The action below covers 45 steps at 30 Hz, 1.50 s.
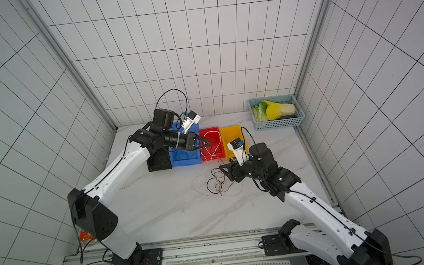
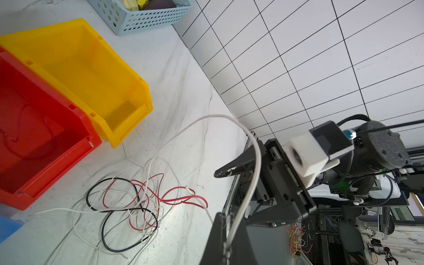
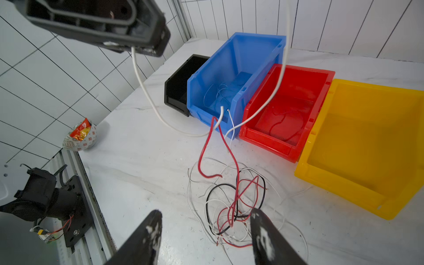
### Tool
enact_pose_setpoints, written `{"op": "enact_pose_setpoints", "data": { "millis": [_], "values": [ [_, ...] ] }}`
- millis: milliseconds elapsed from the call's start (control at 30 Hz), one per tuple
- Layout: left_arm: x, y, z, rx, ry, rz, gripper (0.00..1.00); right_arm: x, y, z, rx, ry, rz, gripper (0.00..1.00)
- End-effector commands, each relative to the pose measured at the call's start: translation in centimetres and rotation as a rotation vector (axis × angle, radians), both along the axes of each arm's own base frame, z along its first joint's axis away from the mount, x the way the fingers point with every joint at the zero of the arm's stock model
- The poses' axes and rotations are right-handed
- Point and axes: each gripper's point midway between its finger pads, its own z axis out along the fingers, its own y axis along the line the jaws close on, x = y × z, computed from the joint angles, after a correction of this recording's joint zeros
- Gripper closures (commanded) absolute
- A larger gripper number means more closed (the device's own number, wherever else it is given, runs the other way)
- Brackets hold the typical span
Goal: Untangle and sort cables by color
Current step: Untie the cable, then place the cable in the bin.
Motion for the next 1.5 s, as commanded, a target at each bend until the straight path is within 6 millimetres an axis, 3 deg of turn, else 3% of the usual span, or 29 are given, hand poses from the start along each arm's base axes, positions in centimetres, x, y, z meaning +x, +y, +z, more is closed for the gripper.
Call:
{"op": "enact_pose_setpoints", "data": {
  "millis": [0, 100, 133, 200, 300, 467, 633, 700, 767, 867, 967, 1033, 1167, 1300, 1467],
  "values": [
    [-0.4, -0.1, 1.3, -0.019, -0.034, -0.018, 1.00, 1.3, 1.9, 1.8, 0.012, -0.058, 0.045, 0.35],
    [-0.6, -0.1, 1.6, -0.027, -0.033, -0.023, 1.00, 3.1, 2.3, 1.4, -0.015, -0.052, 0.007, 0.39],
    [-0.7, -0.1, 1.5, -0.027, -0.029, -0.024, 1.00, 3.6, 2.2, 1.3, -0.022, -0.053, -0.017, 0.48],
    [-0.9, -0.1, 1.6, -0.032, -0.024, -0.032, 1.00, 4.6, 1.9, 1.5, -0.024, -0.072, -0.065, 0.79],
    [-1.1, -0.1, 1.7, -0.039, -0.019, -0.040, 1.00, 5.2, 0.8, 1.9, 0.005, -0.101, -0.140, 1.00],
    [-0.9, 0.3, 2.5, -0.053, -0.028, -0.042, 1.00, 4.8, -3.3, 0.3, -0.025, -0.053, -0.293, 1.00],
    [-0.3, 1.0, 5.3, -0.093, -0.077, -0.038, 1.00, 3.0, -9.2, -4.4, -0.108, 0.103, -0.474, 1.00],
    [-0.2, 0.9, 6.6, -0.115, -0.104, -0.047, 1.00, 1.9, -10.1, -6.4, -0.125, 0.173, -0.483, 1.00],
    [0.1, 0.5, 7.7, -0.137, -0.132, -0.053, 1.00, 0.5, -9.5, -7.5, -0.128, 0.230, -0.418, 1.00],
    [1.1, -0.6, 8.9, -0.173, -0.152, -0.054, 1.00, -0.7, -9.0, -8.4, -0.122, 0.286, -0.386, 0.91],
    [2.0, -2.5, 9.3, -0.194, -0.182, -0.076, 1.00, -0.6, -10.2, -7.3, -0.130, 0.253, -0.440, 0.52],
    [2.7, -4.3, 9.1, -0.196, -0.210, -0.095, 1.00, 0.0, -11.6, -5.1, -0.116, 0.214, -0.527, 0.41],
    [4.4, -7.6, 7.5, -0.188, -0.252, -0.129, 1.00, 0.9, -14.2, -0.6, -0.116, 0.184, -0.654, 0.36],
    [7.5, -9.9, 4.9, -0.179, -0.251, -0.100, 1.00, 1.6, -15.0, 2.9, -0.123, 0.147, -0.676, 0.34],
    [10.6, -11.4, 0.8, -0.156, -0.259, -0.090, 1.00, 1.2, -15.3, 4.4, -0.117, 0.124, -0.662, 0.34]
  ]
}}
